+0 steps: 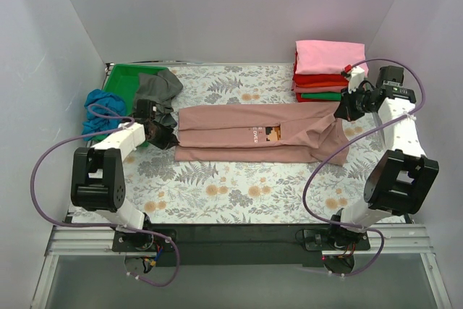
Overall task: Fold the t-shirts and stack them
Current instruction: Fold the tshirt
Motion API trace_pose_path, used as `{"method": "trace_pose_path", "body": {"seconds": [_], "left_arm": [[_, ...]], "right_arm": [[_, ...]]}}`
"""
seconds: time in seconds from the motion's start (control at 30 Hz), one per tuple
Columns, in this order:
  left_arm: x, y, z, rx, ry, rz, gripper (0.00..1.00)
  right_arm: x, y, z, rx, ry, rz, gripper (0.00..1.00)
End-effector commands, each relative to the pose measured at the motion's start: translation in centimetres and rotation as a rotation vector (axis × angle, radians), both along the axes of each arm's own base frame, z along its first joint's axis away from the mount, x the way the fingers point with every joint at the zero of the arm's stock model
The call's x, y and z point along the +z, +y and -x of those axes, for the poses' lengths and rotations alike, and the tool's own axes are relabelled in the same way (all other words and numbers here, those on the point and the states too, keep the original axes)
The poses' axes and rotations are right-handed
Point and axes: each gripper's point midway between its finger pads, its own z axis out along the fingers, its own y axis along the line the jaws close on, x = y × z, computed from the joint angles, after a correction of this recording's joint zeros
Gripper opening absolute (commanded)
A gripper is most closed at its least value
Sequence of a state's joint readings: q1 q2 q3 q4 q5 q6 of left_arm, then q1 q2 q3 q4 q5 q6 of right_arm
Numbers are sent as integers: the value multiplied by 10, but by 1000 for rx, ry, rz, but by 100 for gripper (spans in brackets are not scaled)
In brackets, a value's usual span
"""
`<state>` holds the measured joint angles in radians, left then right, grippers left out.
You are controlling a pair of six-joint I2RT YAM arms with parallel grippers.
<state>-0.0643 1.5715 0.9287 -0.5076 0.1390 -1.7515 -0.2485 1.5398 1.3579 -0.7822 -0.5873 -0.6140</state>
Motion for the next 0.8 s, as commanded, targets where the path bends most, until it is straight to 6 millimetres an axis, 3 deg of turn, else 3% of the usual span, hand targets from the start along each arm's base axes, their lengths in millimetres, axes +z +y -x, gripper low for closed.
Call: {"method": "trace_pose_path", "body": {"seconds": [0.0, 0.77], "left_arm": [[10, 4, -16, 5, -39, -13, 0], [2, 5, -41, -12, -26, -31, 0]], "right_arm": [[22, -1, -23, -10, -85, -19, 1], [4, 0, -60, -55, -54, -49, 1]]}}
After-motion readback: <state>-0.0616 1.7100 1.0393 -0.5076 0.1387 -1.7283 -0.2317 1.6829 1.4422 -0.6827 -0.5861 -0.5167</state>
